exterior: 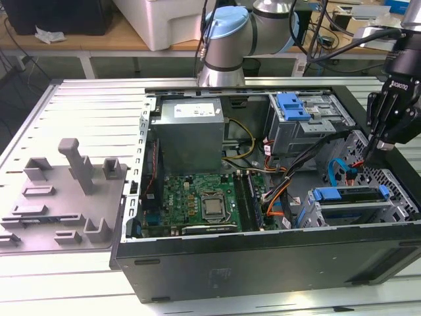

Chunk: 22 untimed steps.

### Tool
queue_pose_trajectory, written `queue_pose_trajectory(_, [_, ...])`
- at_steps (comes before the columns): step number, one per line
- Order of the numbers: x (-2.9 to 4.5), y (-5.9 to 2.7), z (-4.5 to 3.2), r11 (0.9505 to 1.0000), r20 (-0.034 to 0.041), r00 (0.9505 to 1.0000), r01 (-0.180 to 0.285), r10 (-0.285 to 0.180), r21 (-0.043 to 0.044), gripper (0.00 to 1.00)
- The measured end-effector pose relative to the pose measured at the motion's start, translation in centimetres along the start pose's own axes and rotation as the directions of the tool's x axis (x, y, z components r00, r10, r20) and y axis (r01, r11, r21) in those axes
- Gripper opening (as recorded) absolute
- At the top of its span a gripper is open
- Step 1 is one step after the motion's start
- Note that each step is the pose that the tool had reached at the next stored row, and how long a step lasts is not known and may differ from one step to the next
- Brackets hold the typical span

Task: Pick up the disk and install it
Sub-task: 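Insert the first disk wire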

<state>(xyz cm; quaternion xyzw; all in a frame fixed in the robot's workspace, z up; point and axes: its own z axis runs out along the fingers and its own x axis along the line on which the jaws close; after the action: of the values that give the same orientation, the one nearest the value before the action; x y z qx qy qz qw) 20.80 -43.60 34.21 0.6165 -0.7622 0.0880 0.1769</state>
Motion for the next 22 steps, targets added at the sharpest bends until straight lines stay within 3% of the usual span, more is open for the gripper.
queue_pose_trajectory(6, [0.00,0.04,0.02,1.0000,-0.0035,1.0000,0.000,0.000,0.0001,0.17])
queue_pose_trajectory(15, [0.18,0.76,0.13,1.0000,-0.0043,1.0000,0.000,0.000,0.0004,0.17])
queue_pose_trajectory(22, [1.01,1.23,0.50,0.9999,-0.0035,0.9999,0.011,-0.011,0.0082,0.17])
